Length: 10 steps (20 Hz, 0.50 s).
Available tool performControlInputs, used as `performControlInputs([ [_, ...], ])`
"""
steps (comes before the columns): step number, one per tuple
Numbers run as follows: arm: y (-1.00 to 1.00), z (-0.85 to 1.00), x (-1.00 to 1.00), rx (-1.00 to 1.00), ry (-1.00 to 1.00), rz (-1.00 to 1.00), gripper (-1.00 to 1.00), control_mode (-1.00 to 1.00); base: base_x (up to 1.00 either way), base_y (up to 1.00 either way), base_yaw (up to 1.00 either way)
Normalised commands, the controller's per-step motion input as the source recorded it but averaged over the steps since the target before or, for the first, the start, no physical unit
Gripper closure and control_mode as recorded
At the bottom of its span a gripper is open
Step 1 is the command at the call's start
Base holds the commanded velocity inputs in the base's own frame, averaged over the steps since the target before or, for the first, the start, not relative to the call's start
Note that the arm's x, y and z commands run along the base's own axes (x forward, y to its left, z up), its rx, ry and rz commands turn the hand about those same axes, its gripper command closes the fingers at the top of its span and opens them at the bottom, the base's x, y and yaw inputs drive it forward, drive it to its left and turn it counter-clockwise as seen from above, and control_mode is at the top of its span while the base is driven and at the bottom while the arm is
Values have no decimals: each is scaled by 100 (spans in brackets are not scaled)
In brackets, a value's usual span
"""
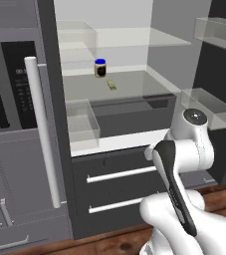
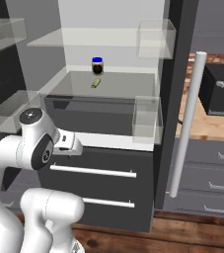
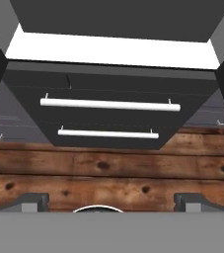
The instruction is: Retrieve the butter from the fridge and place it on a plate on the dining table. Then retrieve the butter knife by the fridge and place it near the plate.
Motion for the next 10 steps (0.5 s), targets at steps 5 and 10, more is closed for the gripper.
performControlInputs([
  [5,-1,0,2,0,-1,1,-100,100,29,-18,8],
  [10,0,0,0,0,0,0,-100,100,60,-28,12],
])
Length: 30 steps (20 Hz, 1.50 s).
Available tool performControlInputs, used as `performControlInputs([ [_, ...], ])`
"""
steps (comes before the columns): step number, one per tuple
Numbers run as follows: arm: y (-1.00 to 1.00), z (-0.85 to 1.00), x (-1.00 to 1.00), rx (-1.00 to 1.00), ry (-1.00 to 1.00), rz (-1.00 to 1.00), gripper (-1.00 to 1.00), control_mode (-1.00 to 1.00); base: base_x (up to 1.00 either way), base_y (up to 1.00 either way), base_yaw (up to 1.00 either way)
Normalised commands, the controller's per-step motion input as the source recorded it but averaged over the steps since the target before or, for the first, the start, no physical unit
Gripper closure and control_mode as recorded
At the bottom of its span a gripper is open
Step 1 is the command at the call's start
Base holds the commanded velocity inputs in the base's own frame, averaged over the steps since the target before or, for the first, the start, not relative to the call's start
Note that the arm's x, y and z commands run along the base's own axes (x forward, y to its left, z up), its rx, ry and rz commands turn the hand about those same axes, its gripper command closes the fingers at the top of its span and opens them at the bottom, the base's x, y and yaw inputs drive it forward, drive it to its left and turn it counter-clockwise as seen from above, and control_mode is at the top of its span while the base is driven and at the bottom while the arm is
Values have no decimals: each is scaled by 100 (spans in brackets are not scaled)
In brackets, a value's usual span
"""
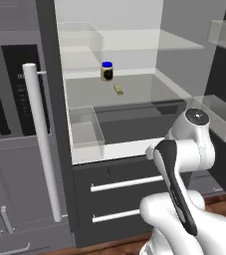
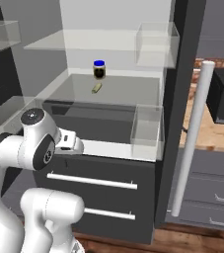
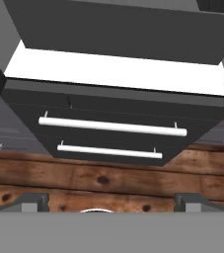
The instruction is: Retrieve the butter from the fridge and place it on a plate on the dining table. Then retrieve the butter knife by the fridge and place it near the plate.
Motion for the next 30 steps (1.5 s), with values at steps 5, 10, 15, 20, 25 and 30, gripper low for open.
performControlInputs([
  [5,0,0,0,0,0,0,-100,100,44,-42,9],
  [10,0,0,0,0,0,0,-100,100,41,-25,3],
  [15,0,0,0,0,0,0,-100,100,53,-2,0],
  [20,0,0,0,0,0,0,-100,100,60,0,-2],
  [25,0,0,0,0,0,0,-100,100,60,0,-3],
  [30,0,0,0,0,0,0,-100,100,61,0,-5],
])
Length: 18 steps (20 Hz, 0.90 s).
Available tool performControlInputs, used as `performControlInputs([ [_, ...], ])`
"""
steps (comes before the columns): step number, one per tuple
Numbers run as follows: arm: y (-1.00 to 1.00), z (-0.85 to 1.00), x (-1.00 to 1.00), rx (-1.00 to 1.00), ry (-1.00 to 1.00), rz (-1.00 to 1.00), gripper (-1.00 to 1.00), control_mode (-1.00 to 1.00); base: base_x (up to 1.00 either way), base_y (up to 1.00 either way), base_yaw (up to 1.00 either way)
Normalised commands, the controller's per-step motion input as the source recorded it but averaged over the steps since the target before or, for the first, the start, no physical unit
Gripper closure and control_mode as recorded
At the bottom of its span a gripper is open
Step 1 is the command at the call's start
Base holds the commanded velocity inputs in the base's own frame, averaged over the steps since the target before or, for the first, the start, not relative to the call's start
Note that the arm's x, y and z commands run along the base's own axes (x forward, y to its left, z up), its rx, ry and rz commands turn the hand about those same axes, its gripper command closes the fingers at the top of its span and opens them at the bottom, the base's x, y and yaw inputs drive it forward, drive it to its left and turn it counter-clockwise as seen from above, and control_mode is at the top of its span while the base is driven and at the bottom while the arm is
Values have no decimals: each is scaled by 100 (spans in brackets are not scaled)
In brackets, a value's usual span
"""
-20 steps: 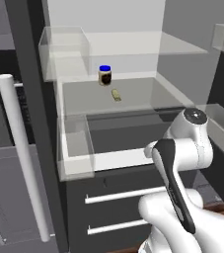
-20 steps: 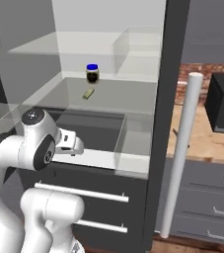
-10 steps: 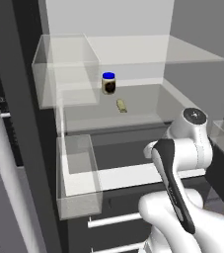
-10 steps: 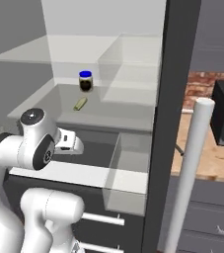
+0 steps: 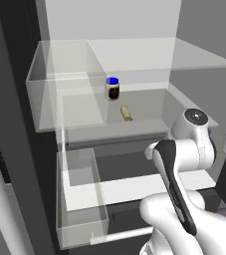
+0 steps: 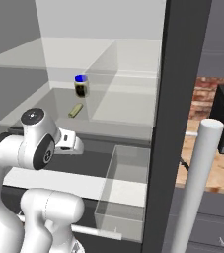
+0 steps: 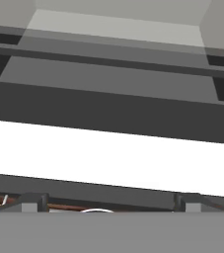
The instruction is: Retrieve the butter from the fridge and place it on a plate on the dining table. Then retrieve the butter knife by the fridge and place it near the plate.
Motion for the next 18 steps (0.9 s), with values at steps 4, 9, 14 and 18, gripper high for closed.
performControlInputs([
  [4,0,0,0,0,0,0,-100,100,53,3,-8],
  [9,0,0,0,0,0,0,-100,100,27,5,-7],
  [14,0,0,0,0,-1,0,-100,-100,0,0,0],
  [18,16,-1,0,1,-14,-6,-100,-100,0,0,0],
])
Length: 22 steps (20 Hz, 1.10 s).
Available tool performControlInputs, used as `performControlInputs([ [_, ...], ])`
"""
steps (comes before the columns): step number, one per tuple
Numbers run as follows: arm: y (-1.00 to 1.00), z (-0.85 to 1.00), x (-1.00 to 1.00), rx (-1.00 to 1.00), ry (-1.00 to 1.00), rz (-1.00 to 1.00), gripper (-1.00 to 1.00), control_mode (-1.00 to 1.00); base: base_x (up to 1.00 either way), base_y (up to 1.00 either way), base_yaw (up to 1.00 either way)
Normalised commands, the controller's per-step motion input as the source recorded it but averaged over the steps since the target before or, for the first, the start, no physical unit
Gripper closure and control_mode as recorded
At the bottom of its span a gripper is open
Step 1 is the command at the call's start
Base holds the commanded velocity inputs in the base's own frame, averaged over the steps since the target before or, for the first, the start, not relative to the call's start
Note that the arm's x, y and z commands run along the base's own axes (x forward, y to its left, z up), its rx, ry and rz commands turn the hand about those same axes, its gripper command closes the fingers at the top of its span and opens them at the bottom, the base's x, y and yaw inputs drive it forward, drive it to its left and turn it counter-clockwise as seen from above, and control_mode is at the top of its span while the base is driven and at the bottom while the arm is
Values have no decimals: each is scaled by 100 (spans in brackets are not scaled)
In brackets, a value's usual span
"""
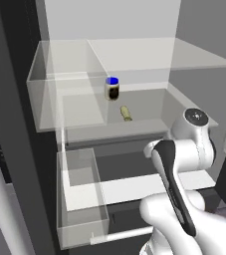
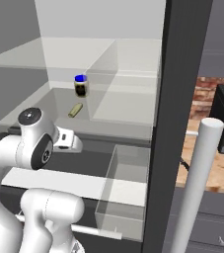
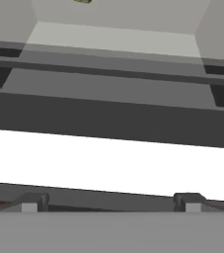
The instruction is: Retrieve the butter from the fridge and place it on a plate on the dining table. Then retrieve the butter knife by the fridge and place it near the plate.
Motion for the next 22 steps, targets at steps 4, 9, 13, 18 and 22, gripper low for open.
performControlInputs([
  [4,36,1,14,0,-20,-31,-100,-100,0,0,0],
  [9,50,12,4,2,-27,-33,-100,-100,0,0,0],
  [13,17,28,4,7,-13,-10,-100,-100,0,0,0],
  [18,0,16,16,4,-14,2,-100,-100,0,0,0],
  [22,0,17,30,0,0,11,-100,-100,0,0,0],
])
